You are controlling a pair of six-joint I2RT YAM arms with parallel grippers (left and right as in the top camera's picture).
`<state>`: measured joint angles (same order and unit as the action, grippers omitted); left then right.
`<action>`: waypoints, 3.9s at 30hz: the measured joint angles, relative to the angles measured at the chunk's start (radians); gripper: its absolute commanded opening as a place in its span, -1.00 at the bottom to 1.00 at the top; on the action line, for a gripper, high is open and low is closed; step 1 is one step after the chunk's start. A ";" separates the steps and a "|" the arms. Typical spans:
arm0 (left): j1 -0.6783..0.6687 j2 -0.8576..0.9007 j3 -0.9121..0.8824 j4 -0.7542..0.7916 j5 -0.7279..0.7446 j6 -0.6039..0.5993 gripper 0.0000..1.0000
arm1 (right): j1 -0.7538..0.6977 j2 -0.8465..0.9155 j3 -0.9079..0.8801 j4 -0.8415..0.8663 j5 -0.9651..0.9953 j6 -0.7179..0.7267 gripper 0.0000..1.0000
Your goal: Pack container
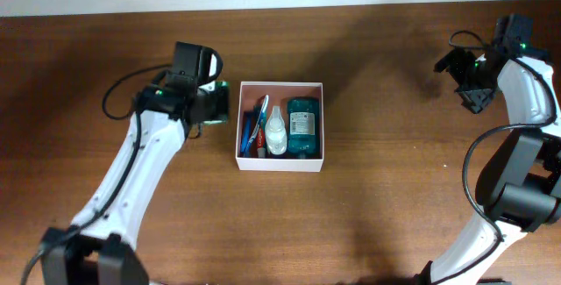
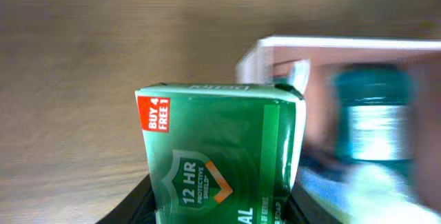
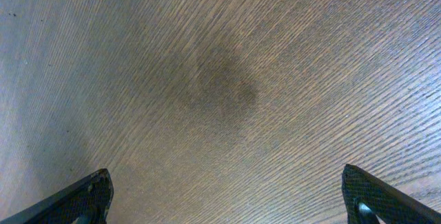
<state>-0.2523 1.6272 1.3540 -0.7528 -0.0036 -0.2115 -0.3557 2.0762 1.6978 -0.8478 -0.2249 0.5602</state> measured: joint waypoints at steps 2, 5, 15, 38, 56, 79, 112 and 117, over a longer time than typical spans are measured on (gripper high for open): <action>-0.016 -0.008 0.002 0.007 0.023 -0.016 -0.85 | 0.000 0.000 0.000 0.000 0.000 0.000 0.97; -0.055 0.000 0.002 0.008 0.052 -0.039 -0.84 | 0.000 0.000 0.000 0.000 0.000 0.000 0.97; -0.164 0.045 0.002 0.047 0.077 -0.077 -0.76 | 0.000 0.000 0.000 0.000 0.000 0.000 0.97; -0.119 0.059 0.002 0.051 0.060 -0.088 0.74 | 0.000 0.000 0.000 0.000 0.000 0.000 0.97; 0.341 -0.113 0.004 -0.092 0.023 -0.089 0.99 | 0.000 0.000 0.000 0.000 0.000 0.000 0.97; 0.344 -0.113 0.004 -0.074 0.023 -0.093 0.99 | 0.000 0.000 0.000 0.000 0.000 0.000 0.97; 0.344 -0.113 0.004 -0.074 0.023 -0.096 0.99 | 0.608 -1.125 -0.028 -0.003 0.145 -0.070 0.97; 0.344 -0.113 0.004 -0.072 0.023 -0.096 0.99 | 0.608 -1.348 -0.225 0.002 0.192 -0.072 0.97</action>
<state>0.0914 1.5146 1.3579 -0.8253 0.0189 -0.3077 0.2523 0.7280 1.4731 -0.8463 -0.0334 0.4881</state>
